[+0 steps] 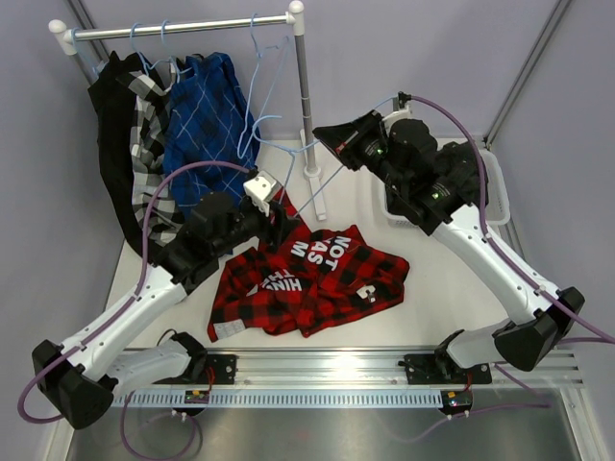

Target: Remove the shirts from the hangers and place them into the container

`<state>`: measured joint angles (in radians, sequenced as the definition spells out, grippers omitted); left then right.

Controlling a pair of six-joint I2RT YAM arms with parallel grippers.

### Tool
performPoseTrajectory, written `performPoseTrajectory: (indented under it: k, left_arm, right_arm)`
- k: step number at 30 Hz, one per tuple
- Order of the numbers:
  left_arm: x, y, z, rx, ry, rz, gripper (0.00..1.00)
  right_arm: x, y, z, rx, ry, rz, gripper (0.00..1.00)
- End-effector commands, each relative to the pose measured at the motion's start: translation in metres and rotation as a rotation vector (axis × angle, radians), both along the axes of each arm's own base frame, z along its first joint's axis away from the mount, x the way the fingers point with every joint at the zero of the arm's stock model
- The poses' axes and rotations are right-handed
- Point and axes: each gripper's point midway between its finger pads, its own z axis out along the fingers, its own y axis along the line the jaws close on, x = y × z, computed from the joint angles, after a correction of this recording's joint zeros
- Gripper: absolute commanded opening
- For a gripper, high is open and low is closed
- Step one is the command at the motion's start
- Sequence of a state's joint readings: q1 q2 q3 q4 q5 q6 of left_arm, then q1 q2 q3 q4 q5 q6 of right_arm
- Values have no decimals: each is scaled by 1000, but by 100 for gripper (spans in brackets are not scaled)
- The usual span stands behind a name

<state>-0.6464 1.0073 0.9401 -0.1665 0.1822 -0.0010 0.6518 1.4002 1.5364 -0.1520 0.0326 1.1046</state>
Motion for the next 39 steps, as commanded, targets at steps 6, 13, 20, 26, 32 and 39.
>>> performPoseTrajectory:
  k: [6, 13, 20, 26, 32, 39]
  left_arm:
    - [-8, -11, 28, -120, -47, -88, 43]
    - [-11, -12, 30, -137, -38, -114, 24]
    - [-13, -14, 24, -148, -8, -130, 25]
    - [-13, -16, 20, -154, 15, -146, 26]
    - [-16, -18, 24, -171, 23, -179, 0]
    - [-15, -13, 28, -168, 17, -179, 0]
  right_arm:
    - [-6, -13, 40, 95, -89, 2, 0]
    - [-9, -11, 39, 113, -89, 41, 0]
    - [-11, -12, 43, 123, -99, 54, 0]
    - [-10, -13, 41, 123, -99, 57, 0]
    - [-10, -16, 49, 146, -137, 60, 0]
    - [-10, -14, 43, 101, -173, 84, 8]
